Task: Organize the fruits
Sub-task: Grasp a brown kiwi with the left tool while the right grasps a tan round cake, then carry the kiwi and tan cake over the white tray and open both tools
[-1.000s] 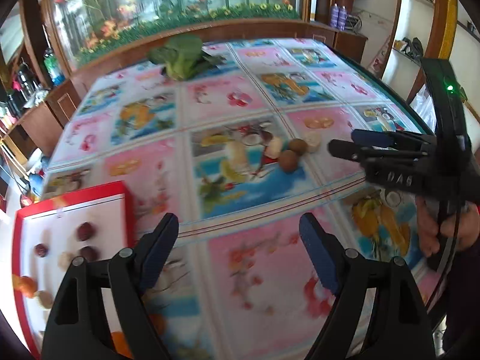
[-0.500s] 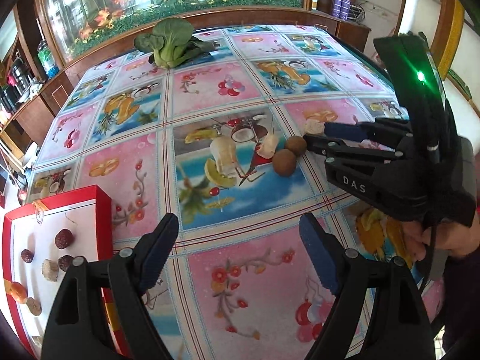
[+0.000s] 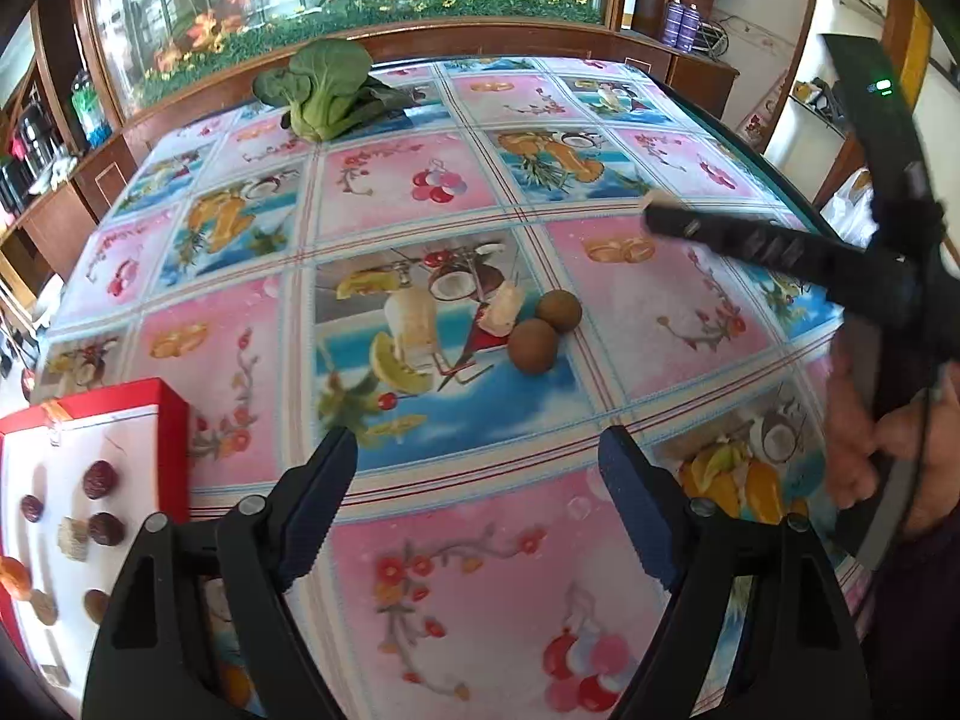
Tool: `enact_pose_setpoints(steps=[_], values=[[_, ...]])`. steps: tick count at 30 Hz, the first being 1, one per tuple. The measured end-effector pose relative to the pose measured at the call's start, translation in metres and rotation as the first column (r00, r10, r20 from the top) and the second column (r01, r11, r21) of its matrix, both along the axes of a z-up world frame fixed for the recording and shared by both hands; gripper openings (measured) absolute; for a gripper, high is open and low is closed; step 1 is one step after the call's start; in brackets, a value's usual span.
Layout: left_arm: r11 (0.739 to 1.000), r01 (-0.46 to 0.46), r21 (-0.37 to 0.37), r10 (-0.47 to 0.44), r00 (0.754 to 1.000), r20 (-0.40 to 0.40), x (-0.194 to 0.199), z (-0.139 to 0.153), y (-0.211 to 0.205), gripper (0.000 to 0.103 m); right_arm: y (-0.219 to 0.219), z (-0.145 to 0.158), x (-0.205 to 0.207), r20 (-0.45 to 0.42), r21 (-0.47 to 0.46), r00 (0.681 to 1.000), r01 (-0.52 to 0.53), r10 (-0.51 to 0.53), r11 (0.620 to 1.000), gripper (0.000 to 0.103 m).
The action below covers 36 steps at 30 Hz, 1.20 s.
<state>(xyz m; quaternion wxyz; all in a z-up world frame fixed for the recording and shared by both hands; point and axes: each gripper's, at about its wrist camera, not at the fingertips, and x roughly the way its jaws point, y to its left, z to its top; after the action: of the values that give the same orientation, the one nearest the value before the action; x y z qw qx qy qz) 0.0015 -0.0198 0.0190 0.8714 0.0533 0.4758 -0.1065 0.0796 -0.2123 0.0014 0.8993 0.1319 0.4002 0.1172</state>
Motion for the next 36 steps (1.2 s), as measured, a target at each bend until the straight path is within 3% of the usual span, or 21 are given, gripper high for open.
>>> enact_pose_setpoints(steps=[8, 13, 20, 24, 30, 36], values=[[1.0, -0.012, 0.022, 0.012, 1.0, -0.004, 0.022, -0.011, -0.03, 0.074, -0.03, 0.002, -0.002, -0.035, 0.122, 0.997, 0.067, -0.063, 0.99, 0.025], [0.999, -0.019, 0.048, 0.021, 0.999, -0.025, 0.04, -0.022, -0.037, 0.048, -0.028, 0.003, -0.004, -0.042, 0.146, 0.998, 0.059, -0.054, 0.987, 0.025], [0.999, -0.012, 0.042, 0.013, 1.0, -0.021, 0.047, -0.026, -0.041, 0.039, -0.027, 0.004, -0.005, -0.044, 0.162, 0.998, 0.048, -0.041, 0.986, 0.025], [0.999, 0.004, 0.037, -0.003, 1.0, -0.013, 0.045, -0.026, -0.043, 0.026, -0.027, 0.005, -0.005, -0.04, 0.154, 0.998, 0.053, -0.047, 0.987, 0.025], [1.0, -0.002, 0.023, 0.002, 1.0, -0.007, 0.042, -0.023, -0.039, 0.026, -0.022, 0.008, -0.007, -0.005, 0.134, 0.999, 0.032, -0.031, 0.991, 0.025], [1.0, -0.006, 0.005, 0.006, 0.996, 0.087, 0.009, 0.014, -0.029, 0.026, -0.006, 0.014, -0.022, 0.074, 0.118, 0.997, -0.022, 0.013, 0.993, 0.025]])
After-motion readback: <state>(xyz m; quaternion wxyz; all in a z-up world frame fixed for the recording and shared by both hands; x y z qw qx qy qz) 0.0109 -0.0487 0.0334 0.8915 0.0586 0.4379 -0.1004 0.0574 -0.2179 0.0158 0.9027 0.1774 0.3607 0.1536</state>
